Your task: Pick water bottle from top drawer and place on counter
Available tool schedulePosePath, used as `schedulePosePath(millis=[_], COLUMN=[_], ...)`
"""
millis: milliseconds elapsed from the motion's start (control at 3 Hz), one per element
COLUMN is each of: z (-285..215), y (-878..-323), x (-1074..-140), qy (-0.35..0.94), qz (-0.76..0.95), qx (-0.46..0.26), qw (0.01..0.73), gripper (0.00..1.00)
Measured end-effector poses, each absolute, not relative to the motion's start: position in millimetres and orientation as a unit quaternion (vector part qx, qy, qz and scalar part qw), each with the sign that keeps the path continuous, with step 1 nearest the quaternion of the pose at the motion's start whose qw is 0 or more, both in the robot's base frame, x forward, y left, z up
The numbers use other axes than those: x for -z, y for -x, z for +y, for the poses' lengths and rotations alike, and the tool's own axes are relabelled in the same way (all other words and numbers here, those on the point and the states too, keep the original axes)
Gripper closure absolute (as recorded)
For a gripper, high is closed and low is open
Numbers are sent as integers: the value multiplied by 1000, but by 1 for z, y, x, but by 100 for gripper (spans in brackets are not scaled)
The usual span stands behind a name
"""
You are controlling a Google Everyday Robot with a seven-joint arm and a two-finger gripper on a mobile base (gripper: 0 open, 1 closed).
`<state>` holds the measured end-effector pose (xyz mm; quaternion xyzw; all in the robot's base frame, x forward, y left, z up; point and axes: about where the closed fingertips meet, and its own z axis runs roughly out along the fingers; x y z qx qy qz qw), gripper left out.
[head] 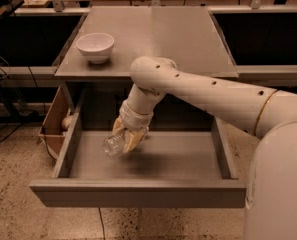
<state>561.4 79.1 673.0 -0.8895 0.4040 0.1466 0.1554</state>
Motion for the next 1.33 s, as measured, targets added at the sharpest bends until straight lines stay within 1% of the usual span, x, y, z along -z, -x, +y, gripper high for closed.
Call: schedulePosePath(millis=[667, 1000, 1333], z=[19, -9, -23], y=[-528, -516, -512], x=[-709, -740, -808], qy=[845, 828, 831], qz=[482, 505, 501], qx=[-135, -112, -53], qw=[191, 216, 238], gripper=[100, 100, 100])
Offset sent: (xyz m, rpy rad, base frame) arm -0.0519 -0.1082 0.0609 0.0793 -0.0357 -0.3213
